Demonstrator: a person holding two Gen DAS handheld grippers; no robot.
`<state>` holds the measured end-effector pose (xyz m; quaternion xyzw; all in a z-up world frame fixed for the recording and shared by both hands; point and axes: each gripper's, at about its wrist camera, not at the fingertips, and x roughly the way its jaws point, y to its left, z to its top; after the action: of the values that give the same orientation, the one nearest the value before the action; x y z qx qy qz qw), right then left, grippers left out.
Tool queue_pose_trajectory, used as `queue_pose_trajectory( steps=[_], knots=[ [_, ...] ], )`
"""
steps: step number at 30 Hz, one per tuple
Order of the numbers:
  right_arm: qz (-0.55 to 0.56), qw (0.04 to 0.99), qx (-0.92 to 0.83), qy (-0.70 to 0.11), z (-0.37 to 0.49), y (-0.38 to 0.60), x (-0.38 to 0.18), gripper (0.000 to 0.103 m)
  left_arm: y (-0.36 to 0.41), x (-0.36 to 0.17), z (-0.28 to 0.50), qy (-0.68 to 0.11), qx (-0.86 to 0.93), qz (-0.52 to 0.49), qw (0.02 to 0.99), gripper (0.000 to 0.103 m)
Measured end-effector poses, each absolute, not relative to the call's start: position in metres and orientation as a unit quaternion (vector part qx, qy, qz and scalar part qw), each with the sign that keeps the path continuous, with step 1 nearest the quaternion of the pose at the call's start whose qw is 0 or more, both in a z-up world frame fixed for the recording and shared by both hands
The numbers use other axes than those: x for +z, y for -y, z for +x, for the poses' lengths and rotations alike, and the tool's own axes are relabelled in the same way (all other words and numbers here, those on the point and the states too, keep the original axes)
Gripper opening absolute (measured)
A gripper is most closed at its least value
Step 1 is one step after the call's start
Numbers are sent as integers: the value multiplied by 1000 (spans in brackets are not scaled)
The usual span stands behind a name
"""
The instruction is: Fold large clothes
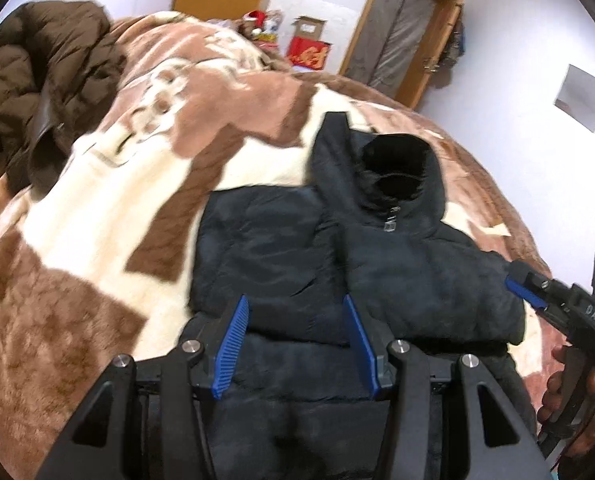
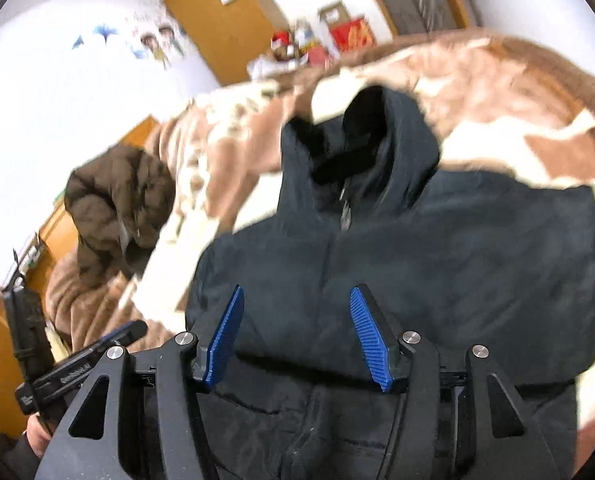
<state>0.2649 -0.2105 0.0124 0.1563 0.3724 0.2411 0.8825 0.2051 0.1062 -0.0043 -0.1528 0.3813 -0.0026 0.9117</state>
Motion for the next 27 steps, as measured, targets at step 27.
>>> queue_pose_trajectory(
  steps=[27],
  knots=[
    [82,873,52,-478,344,322,-80,49,-31,-88,316,-452,-37,-87,887,51]
  ],
)
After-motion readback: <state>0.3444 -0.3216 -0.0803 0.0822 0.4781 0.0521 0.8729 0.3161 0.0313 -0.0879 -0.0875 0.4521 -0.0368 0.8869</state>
